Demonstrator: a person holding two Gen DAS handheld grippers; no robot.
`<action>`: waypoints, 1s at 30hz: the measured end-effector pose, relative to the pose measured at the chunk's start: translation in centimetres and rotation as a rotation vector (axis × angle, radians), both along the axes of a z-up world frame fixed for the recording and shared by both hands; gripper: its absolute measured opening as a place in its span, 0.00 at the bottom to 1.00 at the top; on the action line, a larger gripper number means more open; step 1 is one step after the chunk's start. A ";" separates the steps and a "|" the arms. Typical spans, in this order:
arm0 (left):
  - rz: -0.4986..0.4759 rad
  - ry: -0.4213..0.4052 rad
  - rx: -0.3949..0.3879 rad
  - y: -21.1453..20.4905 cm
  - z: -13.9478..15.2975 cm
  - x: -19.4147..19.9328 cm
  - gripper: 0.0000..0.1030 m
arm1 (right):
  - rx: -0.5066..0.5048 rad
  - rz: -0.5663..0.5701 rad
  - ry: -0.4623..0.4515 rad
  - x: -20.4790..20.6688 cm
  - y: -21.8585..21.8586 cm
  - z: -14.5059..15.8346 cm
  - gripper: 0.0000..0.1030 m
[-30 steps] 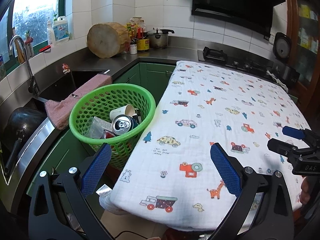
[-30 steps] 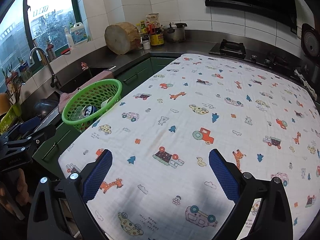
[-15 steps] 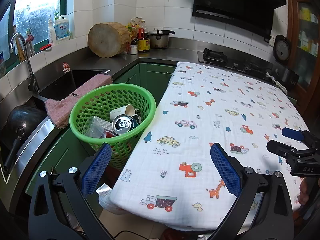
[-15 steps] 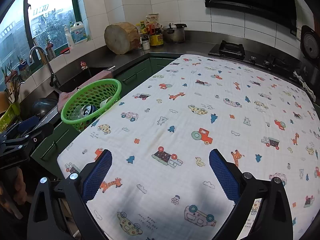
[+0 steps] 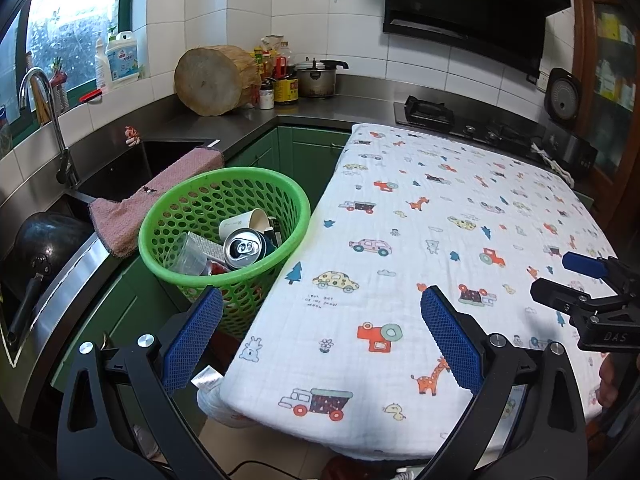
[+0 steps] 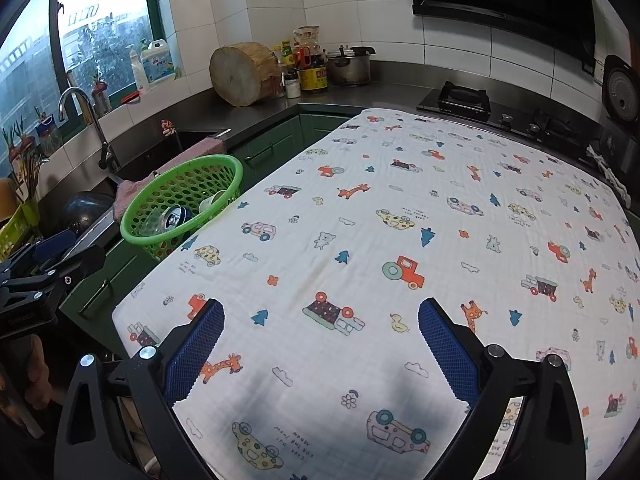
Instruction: Collect trash
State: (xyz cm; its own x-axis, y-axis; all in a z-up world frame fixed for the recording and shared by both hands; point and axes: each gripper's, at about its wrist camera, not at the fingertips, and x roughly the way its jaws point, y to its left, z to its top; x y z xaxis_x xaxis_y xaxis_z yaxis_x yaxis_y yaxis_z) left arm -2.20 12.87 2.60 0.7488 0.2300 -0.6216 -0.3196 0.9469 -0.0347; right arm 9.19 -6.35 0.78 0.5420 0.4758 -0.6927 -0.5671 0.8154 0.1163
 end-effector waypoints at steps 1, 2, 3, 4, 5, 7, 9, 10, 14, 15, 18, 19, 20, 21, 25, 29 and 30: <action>0.001 0.000 0.000 0.0 0.0 0.0 0.95 | 0.000 0.001 0.000 0.0 0.0 0.0 0.92; 0.001 0.000 -0.001 0.0 0.0 0.0 0.95 | 0.000 0.002 -0.001 0.0 0.0 0.0 0.92; 0.000 -0.001 -0.001 0.0 0.0 0.0 0.95 | 0.000 0.004 -0.002 0.0 0.0 0.0 0.92; 0.002 0.000 0.000 0.0 0.0 0.0 0.95 | -0.001 0.005 -0.002 0.0 0.0 0.0 0.92; 0.003 0.003 0.002 0.0 0.0 0.0 0.95 | -0.001 0.005 -0.003 0.0 0.0 0.0 0.92; 0.003 0.003 0.001 -0.1 0.0 0.0 0.95 | 0.000 0.008 -0.002 0.0 0.0 -0.1 0.92; 0.002 0.003 0.002 -0.1 -0.1 0.0 0.95 | -0.004 0.010 -0.004 0.0 0.1 -0.1 0.92; 0.003 0.004 0.003 -0.1 -0.1 0.0 0.95 | -0.005 0.012 -0.003 0.0 0.2 -0.1 0.92; 0.005 0.005 0.000 0.0 -0.1 0.0 0.95 | -0.009 0.014 -0.004 0.0 0.3 -0.1 0.92; 0.007 0.006 0.000 0.0 -0.1 0.1 0.95 | -0.010 0.015 -0.004 0.0 0.3 -0.1 0.92; 0.007 0.005 -0.001 0.1 -0.1 0.1 0.95 | -0.011 0.017 -0.005 0.1 0.3 -0.1 0.92; 0.008 0.005 -0.001 0.1 -0.1 0.1 0.95 | -0.012 0.018 -0.006 0.0 0.4 -0.1 0.92; 0.008 0.005 0.000 0.1 -0.1 0.1 0.95 | -0.013 0.019 -0.007 0.0 0.4 -0.1 0.92; 0.008 0.005 0.000 0.2 -0.1 0.1 0.95 | -0.013 0.019 -0.007 0.0 0.5 -0.1 0.92; 0.007 0.004 0.001 0.2 0.0 0.1 0.95 | -0.014 0.020 -0.006 -0.1 0.5 -0.1 0.92; 0.007 0.004 0.000 0.2 0.0 0.1 0.95 | -0.014 0.022 -0.008 -0.1 0.7 -0.1 0.92; 0.008 0.003 0.001 0.2 0.1 0.1 0.95 | -0.015 0.023 -0.007 -0.1 0.7 -0.1 0.92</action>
State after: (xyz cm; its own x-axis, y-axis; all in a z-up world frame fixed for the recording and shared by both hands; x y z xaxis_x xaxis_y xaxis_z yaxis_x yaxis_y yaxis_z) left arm -2.11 13.08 2.66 0.7449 0.2365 -0.6239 -0.3270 0.9445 -0.0325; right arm 9.06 -5.66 0.69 0.5365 0.4778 -0.6956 -0.5862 0.8040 0.1002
